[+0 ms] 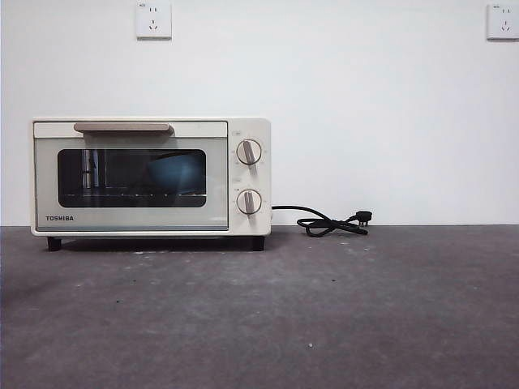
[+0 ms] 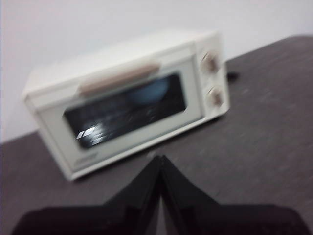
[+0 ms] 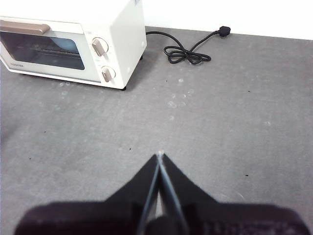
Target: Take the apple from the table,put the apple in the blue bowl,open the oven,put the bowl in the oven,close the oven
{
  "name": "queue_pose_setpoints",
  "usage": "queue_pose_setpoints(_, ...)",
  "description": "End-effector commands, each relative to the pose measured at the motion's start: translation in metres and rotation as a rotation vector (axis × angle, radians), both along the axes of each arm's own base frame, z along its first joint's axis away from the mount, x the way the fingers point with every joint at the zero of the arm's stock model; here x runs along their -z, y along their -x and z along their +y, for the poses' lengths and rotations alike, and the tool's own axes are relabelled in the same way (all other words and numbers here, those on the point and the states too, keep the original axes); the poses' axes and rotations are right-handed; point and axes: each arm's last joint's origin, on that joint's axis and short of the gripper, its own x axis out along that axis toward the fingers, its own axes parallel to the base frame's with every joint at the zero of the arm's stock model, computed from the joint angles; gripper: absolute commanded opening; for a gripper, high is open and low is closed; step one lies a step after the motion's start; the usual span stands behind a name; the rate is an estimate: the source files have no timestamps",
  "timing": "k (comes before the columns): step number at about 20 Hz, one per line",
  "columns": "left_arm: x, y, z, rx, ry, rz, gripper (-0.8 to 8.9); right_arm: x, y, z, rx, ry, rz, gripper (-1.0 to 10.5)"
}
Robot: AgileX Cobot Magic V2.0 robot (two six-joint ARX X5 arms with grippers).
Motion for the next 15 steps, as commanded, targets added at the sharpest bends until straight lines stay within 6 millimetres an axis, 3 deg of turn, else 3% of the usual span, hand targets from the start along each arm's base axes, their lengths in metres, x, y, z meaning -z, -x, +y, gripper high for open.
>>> queue_pose_setpoints(1, 0.013, 0.002, 0.002, -0.077, 0.037, -0.042, -0.04, 0.002, -0.001, 0.001, 0.006, -0.003, 0.002, 0.0)
queue_pose_setpoints(8, 0.055, 0.009, 0.005, -0.17, 0.097, -0.055, -0.04, 0.002, -0.001, 0.001, 0.006, -0.003, 0.002, 0.0)
queue_pose_setpoints(15, 0.071, 0.011, 0.007, -0.246, 0.08, 0.096, -0.04, 0.002, -0.001, 0.001, 0.006, -0.003, 0.002, 0.0)
